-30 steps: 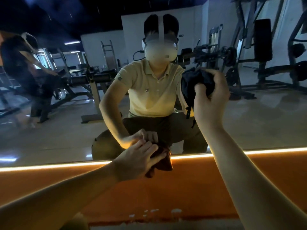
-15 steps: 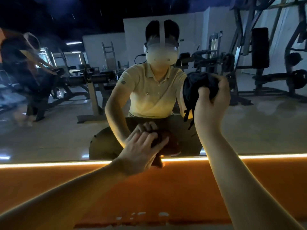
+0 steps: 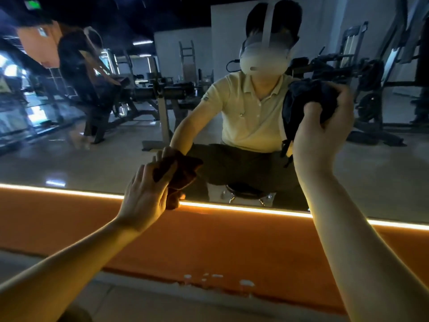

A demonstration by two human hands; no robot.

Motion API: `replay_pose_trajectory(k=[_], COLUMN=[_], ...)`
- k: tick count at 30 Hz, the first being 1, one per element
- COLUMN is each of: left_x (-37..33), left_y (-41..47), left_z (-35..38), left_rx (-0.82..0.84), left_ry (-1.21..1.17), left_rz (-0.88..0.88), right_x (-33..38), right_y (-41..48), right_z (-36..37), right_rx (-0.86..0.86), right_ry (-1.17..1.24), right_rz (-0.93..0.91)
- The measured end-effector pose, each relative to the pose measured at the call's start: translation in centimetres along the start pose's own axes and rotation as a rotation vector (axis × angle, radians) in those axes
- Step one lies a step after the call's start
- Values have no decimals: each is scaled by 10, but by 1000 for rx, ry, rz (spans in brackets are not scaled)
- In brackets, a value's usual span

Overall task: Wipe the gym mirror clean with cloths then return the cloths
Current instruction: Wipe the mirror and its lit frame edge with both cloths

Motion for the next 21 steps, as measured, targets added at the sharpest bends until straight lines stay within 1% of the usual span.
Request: replay_pose_trajectory(k=[2, 3, 7, 9, 10, 12, 14, 16, 18, 21], left_x=[-16, -29, -102, -126, -128, -110, -69, -22, 7, 4], left_y=[2, 4, -5, -12, -14, -14, -18, -26, -36, -31], left_z=[3, 9, 48, 62, 64, 62, 48, 29, 15, 7], left_rx=[19, 39, 132, 171, 191, 197, 170, 137, 135, 159], left_ry=[-36, -40, 72, 78, 73, 116, 172, 191, 116, -54], left_rz=[-5, 29, 300, 352, 366, 393, 355, 232, 124, 19], right_x=[-1, -2, 3, 5, 6, 6, 3, 3, 3, 7], right_y=[0, -1, -12, -17, -17, -15, -16, -16, -15, -17], right_z=[-1, 0, 13, 15, 16, 16, 18, 19, 20, 21], right_rx=[11, 17, 81, 90, 96, 106, 117, 113, 91, 72], right_ry=[-1, 2, -19, -32, -17, 8, 10, 8, 15, 39], right_rz=[-13, -16, -23, -10, -7, -16, -21, -32, -43, -34])
Point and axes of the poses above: each hand's wrist, its own y-axis towards the middle knuckle, its own z-axis out of the palm, x = y × z, the point moved 5 cm from there along y, towards the middle knuckle
